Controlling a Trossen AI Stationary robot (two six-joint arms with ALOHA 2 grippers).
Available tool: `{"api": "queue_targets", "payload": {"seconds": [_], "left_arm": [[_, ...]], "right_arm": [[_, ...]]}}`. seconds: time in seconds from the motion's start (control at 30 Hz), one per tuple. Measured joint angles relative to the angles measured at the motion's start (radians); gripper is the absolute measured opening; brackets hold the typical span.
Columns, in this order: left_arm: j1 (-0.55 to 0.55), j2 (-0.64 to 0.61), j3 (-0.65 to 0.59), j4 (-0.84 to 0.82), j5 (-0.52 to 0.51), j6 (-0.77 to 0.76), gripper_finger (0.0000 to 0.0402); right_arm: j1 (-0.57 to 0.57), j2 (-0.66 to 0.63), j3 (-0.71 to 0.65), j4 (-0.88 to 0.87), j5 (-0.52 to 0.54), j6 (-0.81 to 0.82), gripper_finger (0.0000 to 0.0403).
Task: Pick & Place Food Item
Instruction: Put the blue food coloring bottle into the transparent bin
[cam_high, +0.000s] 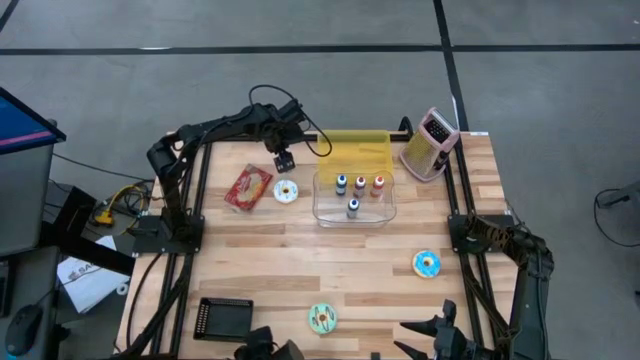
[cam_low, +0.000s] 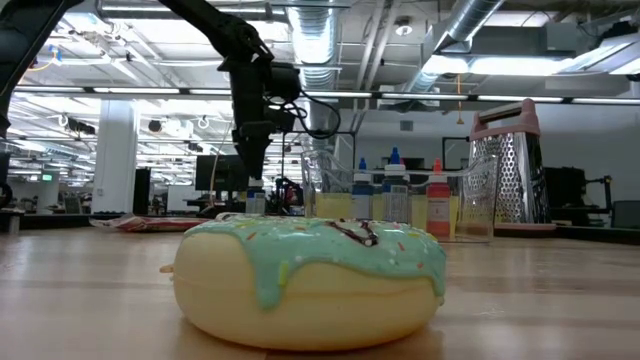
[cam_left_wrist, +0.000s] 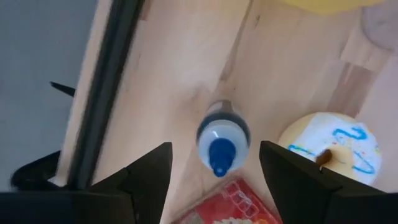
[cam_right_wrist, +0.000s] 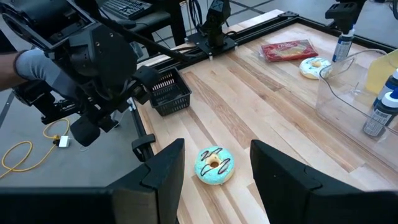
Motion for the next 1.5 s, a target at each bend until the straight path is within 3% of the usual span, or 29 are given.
{"api": "queue_targets", "payload": {"seconds": [0.63, 1.1, 1.5], "left_arm": [[0.001, 0.000, -0.077, 0.123, 0.003, 0.002, 0.0233], [0.000, 0.000, -0.077, 0.120, 0.005, -0.002, 0.0108], [0.001, -0.025, -0.079, 0.123, -0.012, -0.018, 0.0107]], "right_arm": [[-0.003, 0.000, 0.000, -0.002, -0.002, 0.002, 0.0175], [-0.009, 0.000, 0.000, -0.011, -0.006, 0.000, 0.0175], [-0.009, 0.000, 0.000, -0.011, -0.007, 0.002, 0.0175]]}}
